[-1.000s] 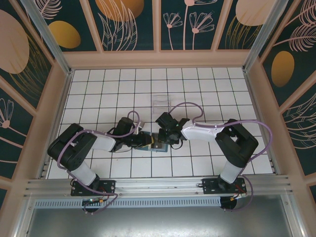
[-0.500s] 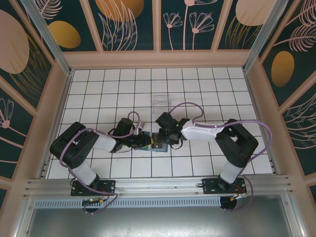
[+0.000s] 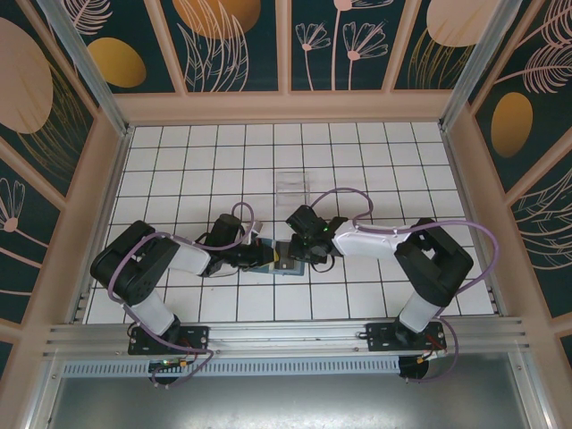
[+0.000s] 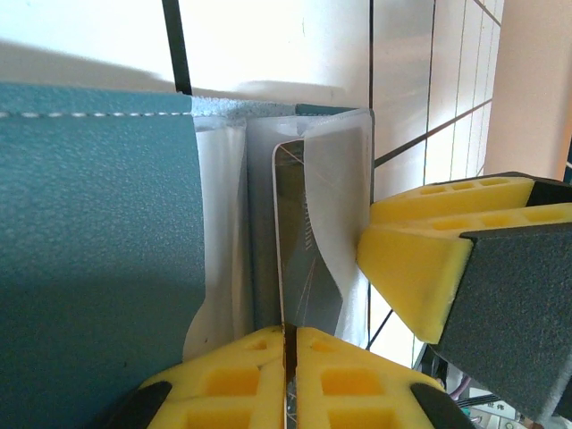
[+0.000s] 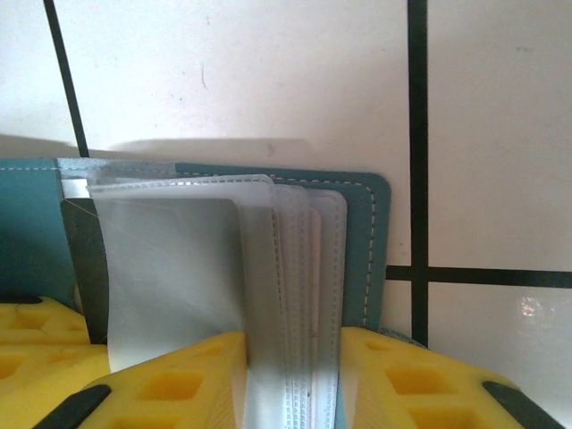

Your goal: Take the credit cards out of the card holder

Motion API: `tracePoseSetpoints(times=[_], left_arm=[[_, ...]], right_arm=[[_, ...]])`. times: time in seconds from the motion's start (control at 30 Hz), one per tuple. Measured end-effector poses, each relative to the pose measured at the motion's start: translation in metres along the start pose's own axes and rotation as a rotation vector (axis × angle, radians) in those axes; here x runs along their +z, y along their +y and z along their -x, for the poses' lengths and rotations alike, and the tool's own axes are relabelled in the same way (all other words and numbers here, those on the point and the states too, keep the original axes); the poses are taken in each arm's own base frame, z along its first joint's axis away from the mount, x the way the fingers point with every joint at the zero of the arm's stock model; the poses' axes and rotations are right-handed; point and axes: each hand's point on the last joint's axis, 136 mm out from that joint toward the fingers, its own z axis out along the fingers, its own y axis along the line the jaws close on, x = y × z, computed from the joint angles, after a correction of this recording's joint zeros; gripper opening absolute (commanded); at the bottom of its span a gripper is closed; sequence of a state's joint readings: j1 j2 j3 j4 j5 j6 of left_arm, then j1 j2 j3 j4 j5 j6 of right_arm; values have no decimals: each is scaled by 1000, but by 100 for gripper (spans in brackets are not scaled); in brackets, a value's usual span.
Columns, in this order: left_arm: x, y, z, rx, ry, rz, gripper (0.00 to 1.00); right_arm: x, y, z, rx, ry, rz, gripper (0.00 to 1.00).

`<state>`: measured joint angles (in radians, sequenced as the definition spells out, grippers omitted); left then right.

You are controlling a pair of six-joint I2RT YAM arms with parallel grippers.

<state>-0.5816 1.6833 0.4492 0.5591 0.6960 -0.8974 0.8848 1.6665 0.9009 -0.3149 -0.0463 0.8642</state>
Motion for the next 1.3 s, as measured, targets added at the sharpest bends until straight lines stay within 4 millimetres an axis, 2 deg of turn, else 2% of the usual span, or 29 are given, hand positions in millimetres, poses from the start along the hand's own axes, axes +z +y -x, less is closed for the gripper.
tracePoseSetpoints(times=[0.27, 0.43, 0.67, 0.93, 1.3], left_arm=[[0, 1, 0, 4, 3, 7, 10], [-1, 1, 0, 5, 4, 16, 10], [-1, 2, 0, 10, 1, 23, 10], [-1, 3, 0, 11, 2, 26, 10], [-1, 2, 1, 12, 1, 26, 10]], right_arm=[[0, -1, 0, 9, 0, -2, 27], [0, -2, 0, 16, 0, -2, 36], [-2, -3, 0, 17, -7, 7, 36], [-3, -12, -1, 38, -7, 5, 35], [-4, -13, -1, 43, -9, 16, 39]])
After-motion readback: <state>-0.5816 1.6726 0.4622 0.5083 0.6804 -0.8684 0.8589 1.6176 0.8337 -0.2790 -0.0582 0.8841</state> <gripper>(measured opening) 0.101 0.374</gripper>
